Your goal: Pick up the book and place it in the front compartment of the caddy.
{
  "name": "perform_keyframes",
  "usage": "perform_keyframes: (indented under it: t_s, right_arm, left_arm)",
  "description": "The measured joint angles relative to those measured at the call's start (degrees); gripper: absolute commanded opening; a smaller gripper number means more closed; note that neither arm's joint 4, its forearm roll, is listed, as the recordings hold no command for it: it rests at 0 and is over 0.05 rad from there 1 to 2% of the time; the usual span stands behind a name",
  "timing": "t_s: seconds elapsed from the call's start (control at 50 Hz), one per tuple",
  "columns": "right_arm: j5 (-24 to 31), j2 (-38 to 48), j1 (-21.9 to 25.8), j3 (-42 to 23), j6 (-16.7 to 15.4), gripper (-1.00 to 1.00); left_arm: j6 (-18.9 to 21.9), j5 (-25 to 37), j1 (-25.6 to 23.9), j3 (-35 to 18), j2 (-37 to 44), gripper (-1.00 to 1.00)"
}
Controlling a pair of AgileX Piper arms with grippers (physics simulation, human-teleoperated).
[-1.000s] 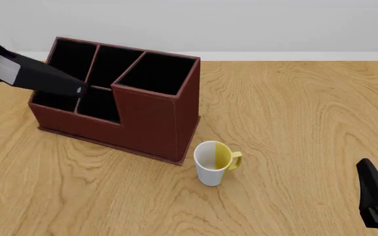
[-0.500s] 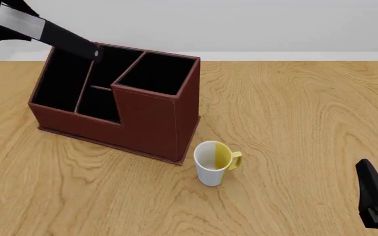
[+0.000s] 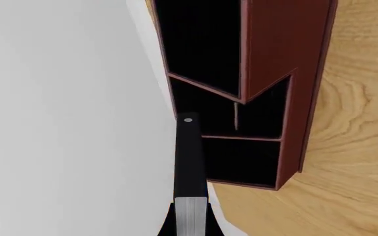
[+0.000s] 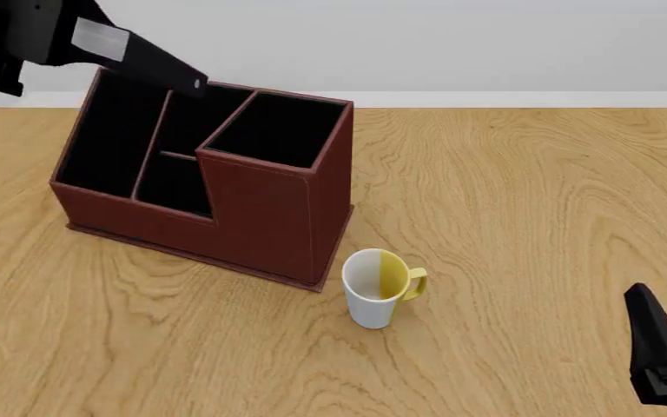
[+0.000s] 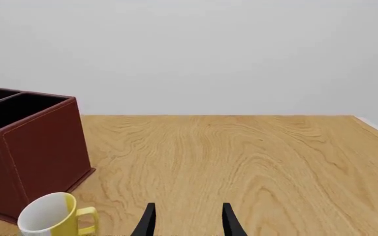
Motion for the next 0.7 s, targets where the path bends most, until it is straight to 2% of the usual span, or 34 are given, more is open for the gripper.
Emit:
perform_keyframes:
  t_s: [0.7]
  right_arm:
    - [-2.6, 3.6, -0.6, 0.1, 0.0, 1.00]
  left_arm:
    - [-0.7, -6.2, 1.6, 2.6, 7.5, -1.00]
